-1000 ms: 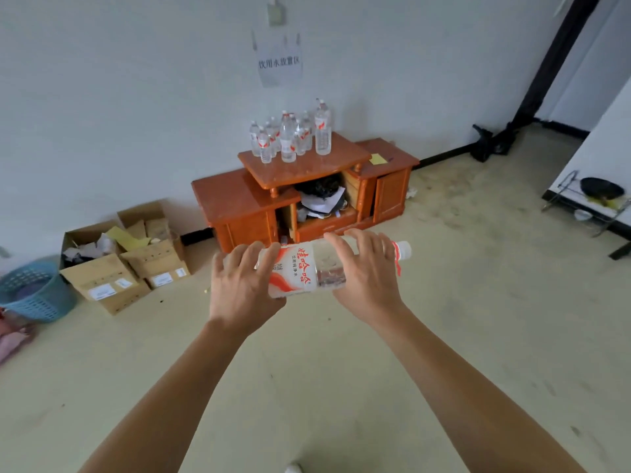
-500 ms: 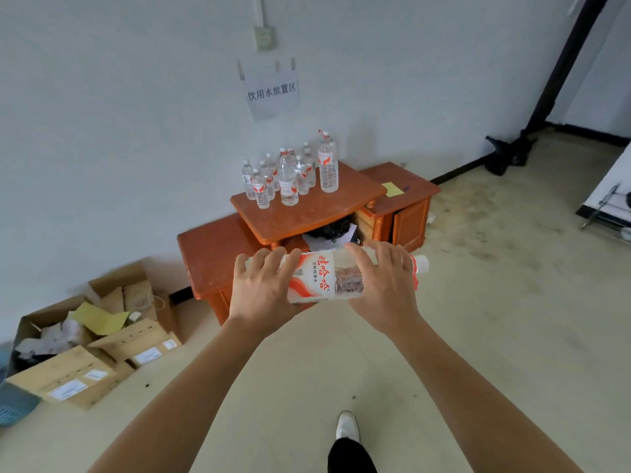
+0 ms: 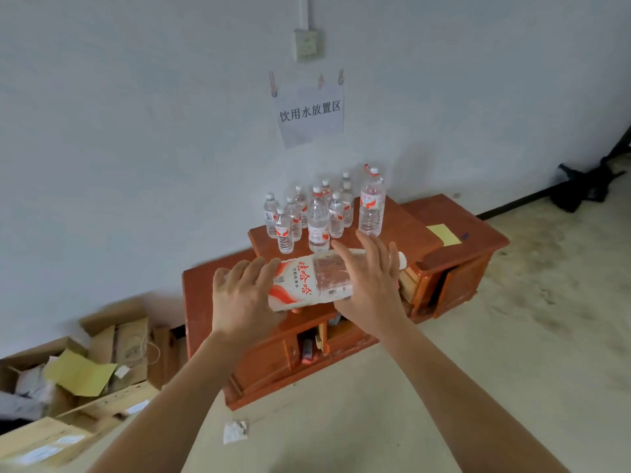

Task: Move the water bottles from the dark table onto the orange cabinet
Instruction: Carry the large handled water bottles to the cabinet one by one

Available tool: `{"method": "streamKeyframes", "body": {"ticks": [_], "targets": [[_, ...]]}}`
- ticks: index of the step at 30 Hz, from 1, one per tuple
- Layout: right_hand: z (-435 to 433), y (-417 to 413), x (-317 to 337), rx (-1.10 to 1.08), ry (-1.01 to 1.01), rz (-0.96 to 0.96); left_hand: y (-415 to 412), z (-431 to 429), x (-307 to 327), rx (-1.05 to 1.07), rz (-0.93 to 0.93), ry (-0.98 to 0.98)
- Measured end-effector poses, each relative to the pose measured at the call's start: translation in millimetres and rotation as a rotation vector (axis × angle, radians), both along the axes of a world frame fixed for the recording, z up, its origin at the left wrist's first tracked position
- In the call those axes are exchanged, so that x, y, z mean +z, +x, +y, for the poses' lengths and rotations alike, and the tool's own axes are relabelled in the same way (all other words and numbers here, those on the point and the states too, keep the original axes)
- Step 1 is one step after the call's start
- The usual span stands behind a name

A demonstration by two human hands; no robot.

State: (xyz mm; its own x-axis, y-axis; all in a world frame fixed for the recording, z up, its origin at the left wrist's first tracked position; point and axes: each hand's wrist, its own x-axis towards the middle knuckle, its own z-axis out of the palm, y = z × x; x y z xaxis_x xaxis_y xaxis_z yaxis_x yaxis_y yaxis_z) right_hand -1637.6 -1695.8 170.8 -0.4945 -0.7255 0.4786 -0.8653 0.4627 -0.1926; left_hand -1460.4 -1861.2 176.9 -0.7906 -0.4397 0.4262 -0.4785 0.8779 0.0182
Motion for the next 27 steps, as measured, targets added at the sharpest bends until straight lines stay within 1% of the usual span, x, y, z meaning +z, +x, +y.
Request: {"method": "streamKeyframes", "body": {"ticks": [2,6,9,13,16,19,23,27], "targets": [[-44,-29,-12,-0.053,0.009,-0.044,-23,-43,-15,0.024,0.011,0.050],[-116,-75,-31,-0.155,0.117,-0.104,-75,-125,-43,-0.008,-0.006,0.086],[-160,-106,-36,-0.160,0.280,-0.134,-112,-183,-61,-0.084,-0.074,0.108],[-205,-143,-45,-0.149,0.399,-0.124,-155,-240,-86,-0.133,-0.195,0.222],[-217,-158,-54,-0.142,0.516,-0.056,-180,-259,-111,-0.188,-0.257,0.339],[-231,-178,-56,-0.108,0.682,0.002,-206,-266,-137,-0.221,-0.341,0.445],[-250,-218,-62,-0.106,0.867,-0.133,-254,-271,-172,-0.186,-0.425,0.534],[-258,-250,-75,-0.073,0.947,-0.247,-285,-269,-193,-0.144,-0.524,0.602]]}}
